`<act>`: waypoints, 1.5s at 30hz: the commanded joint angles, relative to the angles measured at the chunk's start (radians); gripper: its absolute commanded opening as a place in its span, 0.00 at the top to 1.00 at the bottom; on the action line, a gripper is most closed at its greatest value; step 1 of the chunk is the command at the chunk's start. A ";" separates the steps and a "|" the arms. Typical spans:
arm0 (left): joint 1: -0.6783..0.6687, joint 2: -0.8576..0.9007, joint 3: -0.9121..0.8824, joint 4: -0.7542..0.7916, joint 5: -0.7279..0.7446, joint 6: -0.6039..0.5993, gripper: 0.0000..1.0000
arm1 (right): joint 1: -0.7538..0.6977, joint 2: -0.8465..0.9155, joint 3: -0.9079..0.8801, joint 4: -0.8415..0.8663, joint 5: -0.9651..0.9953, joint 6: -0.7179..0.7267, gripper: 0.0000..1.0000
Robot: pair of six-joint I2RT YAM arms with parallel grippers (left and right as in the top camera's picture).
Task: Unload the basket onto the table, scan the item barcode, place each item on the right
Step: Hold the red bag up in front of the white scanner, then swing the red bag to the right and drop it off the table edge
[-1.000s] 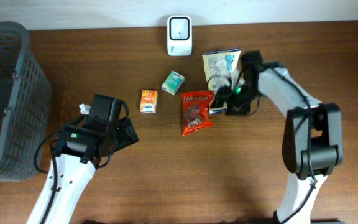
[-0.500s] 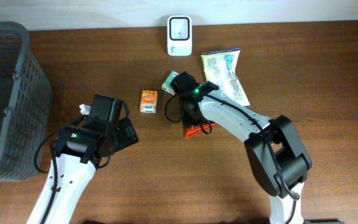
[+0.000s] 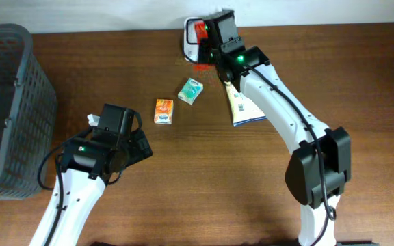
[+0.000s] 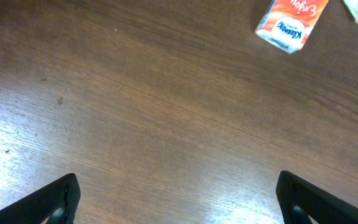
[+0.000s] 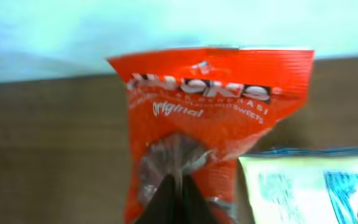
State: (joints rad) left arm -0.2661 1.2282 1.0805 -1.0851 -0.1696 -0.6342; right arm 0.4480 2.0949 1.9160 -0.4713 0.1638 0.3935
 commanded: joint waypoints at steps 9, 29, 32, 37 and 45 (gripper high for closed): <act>0.000 -0.002 0.003 -0.001 -0.011 -0.013 0.01 | -0.016 0.172 0.014 0.227 -0.014 -0.180 0.96; 0.000 -0.002 0.003 -0.001 -0.011 -0.013 0.01 | -0.025 0.199 0.014 -0.013 -0.046 -0.281 0.96; 0.000 -0.002 0.003 -0.001 -0.011 -0.013 0.01 | -0.025 0.123 0.014 0.016 -0.046 -0.282 0.96; 0.000 -0.002 0.003 -0.001 -0.011 -0.013 0.01 | -0.025 0.131 0.014 0.305 -0.047 -0.282 0.96; 0.000 -0.002 0.003 -0.001 -0.011 -0.013 0.01 | -0.056 0.329 0.014 0.731 -0.020 -0.290 0.96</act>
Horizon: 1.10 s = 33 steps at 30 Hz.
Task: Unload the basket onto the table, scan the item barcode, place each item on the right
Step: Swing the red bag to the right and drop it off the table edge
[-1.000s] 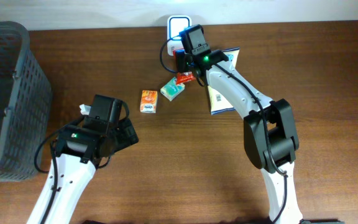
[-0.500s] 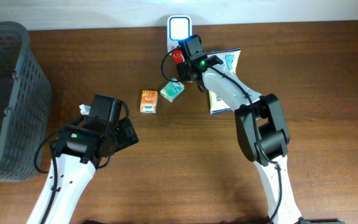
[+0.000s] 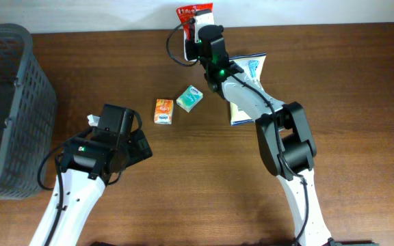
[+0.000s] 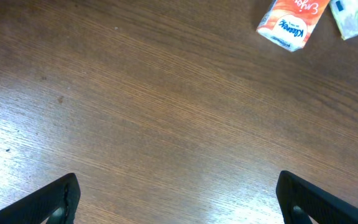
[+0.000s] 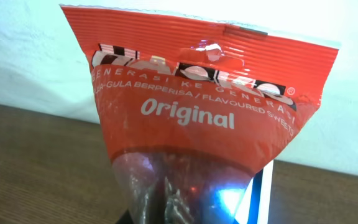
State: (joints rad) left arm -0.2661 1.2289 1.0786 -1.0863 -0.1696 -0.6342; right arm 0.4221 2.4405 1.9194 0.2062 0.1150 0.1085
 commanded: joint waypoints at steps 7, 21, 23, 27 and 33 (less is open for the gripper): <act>0.000 -0.003 0.005 0.000 -0.011 -0.013 0.01 | -0.150 -0.147 0.011 -0.049 0.029 -0.004 0.96; 0.000 -0.003 0.005 0.000 -0.011 -0.013 0.01 | -1.098 -0.202 0.005 -0.925 -0.027 0.007 0.96; 0.000 -0.003 0.005 0.000 -0.011 -0.013 0.01 | -1.170 -0.189 0.005 -0.929 -0.026 0.008 0.01; 0.000 -0.003 0.005 0.000 -0.011 -0.013 0.01 | -1.207 -0.258 0.016 -1.005 -0.019 0.008 0.02; 0.000 -0.003 0.005 0.000 -0.011 -0.013 0.01 | -1.073 -0.468 0.019 -1.127 -0.856 0.006 0.01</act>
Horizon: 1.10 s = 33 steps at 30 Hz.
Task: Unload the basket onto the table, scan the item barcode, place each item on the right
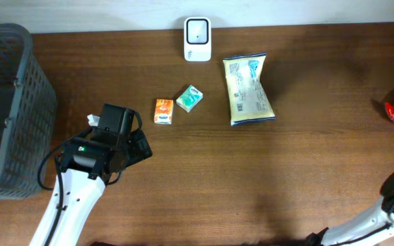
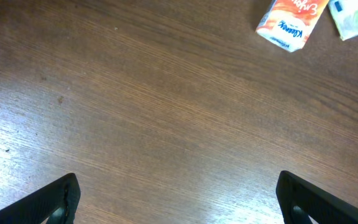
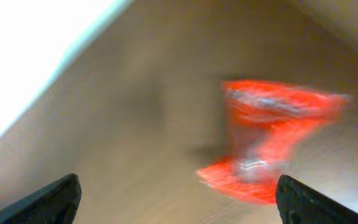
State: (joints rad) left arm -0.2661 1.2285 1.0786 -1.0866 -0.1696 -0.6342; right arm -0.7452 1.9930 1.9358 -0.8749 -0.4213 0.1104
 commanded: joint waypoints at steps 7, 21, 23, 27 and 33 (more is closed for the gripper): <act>0.000 -0.003 0.005 0.001 -0.011 -0.013 0.01 | 0.633 0.201 -0.057 -0.061 -0.195 -0.181 0.01; 0.000 -0.003 0.005 0.001 -0.011 -0.013 0.01 | 0.710 0.199 0.082 -0.172 0.439 -0.041 0.96; 0.000 -0.003 0.005 0.001 -0.011 -0.013 0.01 | 0.766 0.135 0.081 -0.220 0.819 0.042 0.96; 0.000 -0.003 0.005 0.001 -0.011 -0.013 0.01 | 0.923 0.153 0.036 -0.244 1.055 0.187 0.96; 0.000 -0.003 0.005 0.001 -0.011 -0.013 0.01 | 1.093 0.238 -0.099 -0.019 0.684 0.186 0.96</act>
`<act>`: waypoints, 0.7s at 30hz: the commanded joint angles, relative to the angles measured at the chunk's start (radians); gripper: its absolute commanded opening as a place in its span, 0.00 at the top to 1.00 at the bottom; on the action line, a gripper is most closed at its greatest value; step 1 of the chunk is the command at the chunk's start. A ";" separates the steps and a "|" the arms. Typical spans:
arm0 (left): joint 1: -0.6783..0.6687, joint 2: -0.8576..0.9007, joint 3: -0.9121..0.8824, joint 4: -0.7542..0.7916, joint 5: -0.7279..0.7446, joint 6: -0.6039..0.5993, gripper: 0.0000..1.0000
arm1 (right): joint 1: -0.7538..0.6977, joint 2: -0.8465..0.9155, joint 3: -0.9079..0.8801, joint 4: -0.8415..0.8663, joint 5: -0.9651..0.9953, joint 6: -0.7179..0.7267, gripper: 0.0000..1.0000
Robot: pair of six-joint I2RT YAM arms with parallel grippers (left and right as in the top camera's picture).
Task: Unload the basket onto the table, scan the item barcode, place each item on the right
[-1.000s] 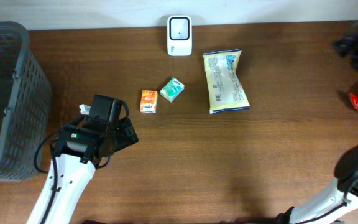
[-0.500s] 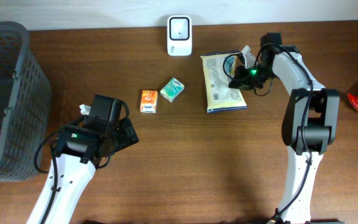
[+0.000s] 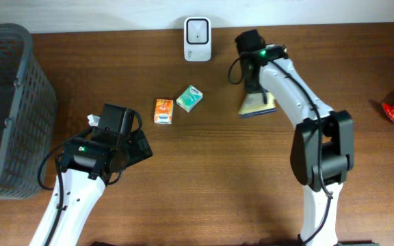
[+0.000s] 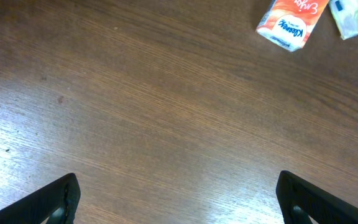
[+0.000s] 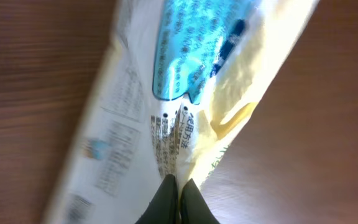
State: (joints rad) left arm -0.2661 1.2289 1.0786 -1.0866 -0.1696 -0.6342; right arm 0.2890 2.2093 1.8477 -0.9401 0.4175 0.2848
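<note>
My right gripper [image 5: 179, 191] is shut on an edge of the pale yellow snack bag [image 5: 166, 93], which has a blue label and small print. Overhead, that bag [image 3: 258, 104] hangs tilted under the right arm, right of the white scanner [image 3: 197, 30] at the table's back edge. A red snack bag lies at the far right edge. My left gripper [image 4: 178, 200] stands open over bare wood, with nothing between its fingers [image 4: 58, 198].
A small orange tissue pack [image 3: 163, 111] and a green one [image 3: 189, 98] lie mid-table, ahead of the left gripper. A grey mesh basket [image 3: 5, 102] fills the far left side. The table [image 3: 204, 178] is dark wood.
My right gripper was open at the far right over the red bag. Now it is shut on the yellow bag, which lay flat before and is now lifted and tilted. The left arm is unchanged.
My right gripper first held the red bag by the scanner, then held it up over the scanner. Later the red bag lay at the table's right edge with the gripper open above it. Now the gripper holds the yellow bag near the scanner.
</note>
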 commanded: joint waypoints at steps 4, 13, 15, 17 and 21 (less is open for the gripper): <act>0.000 -0.003 0.005 0.001 -0.011 -0.013 0.01 | 0.108 0.020 -0.006 0.080 -0.210 -0.002 0.96; 0.000 -0.003 0.005 0.001 -0.011 -0.013 0.01 | -0.155 -0.101 0.091 -0.402 0.003 -0.021 0.72; 0.000 -0.003 0.005 0.001 -0.011 -0.013 0.01 | -0.245 -0.074 0.080 -0.377 -0.200 -0.146 0.02; 0.000 -0.003 0.005 0.001 -0.011 -0.013 0.01 | -0.368 -0.058 0.070 -0.378 -0.312 -0.146 0.01; 0.000 -0.003 0.005 0.001 -0.011 -0.013 0.01 | -0.638 -0.057 -0.045 -0.367 -0.518 -0.158 0.01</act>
State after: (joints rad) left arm -0.2661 1.2289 1.0786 -1.0870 -0.1696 -0.6342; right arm -0.2676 2.1391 1.8744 -1.3350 0.0502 0.1413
